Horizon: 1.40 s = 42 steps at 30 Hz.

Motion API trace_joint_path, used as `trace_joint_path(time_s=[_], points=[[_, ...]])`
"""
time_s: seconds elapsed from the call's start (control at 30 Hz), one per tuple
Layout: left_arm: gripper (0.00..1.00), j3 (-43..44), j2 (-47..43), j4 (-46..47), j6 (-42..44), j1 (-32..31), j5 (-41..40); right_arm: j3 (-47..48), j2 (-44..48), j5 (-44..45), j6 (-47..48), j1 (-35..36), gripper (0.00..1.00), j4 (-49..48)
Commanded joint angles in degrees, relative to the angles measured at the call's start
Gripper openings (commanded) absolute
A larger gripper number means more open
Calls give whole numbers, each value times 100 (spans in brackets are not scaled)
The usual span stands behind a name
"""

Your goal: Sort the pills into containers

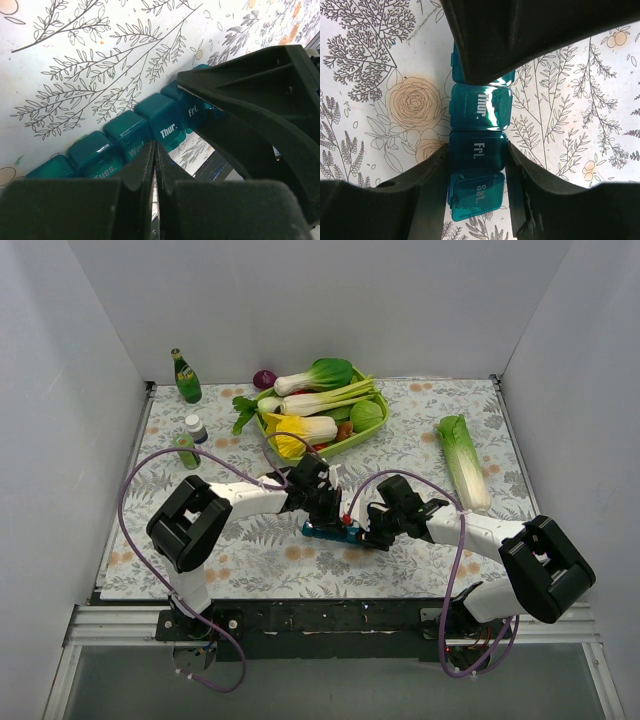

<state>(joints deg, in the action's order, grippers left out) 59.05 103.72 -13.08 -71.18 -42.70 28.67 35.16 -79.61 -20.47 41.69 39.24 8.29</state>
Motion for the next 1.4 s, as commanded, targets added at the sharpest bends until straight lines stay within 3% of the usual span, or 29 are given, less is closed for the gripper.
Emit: trace_joint_path(time_s=[0.0,0.53,0.77,1.03,1.37], points=[[0,-95,307,-564,324,-28,-792,26,-151,210,-38,22,36,155],[0,345,-1135,-546,-19,7,-379,18,-151,201,-38,13,36,146],[0,-6,-925,-555,33,33,-379,18,-160,201,-47,22,36,164],[0,-447,60,-379,157,69,-423,9,-160,227,-47,30,36,172],[0,-34,-579,-406,34,148,-160,26,-168,219,-47,22,35,172]])
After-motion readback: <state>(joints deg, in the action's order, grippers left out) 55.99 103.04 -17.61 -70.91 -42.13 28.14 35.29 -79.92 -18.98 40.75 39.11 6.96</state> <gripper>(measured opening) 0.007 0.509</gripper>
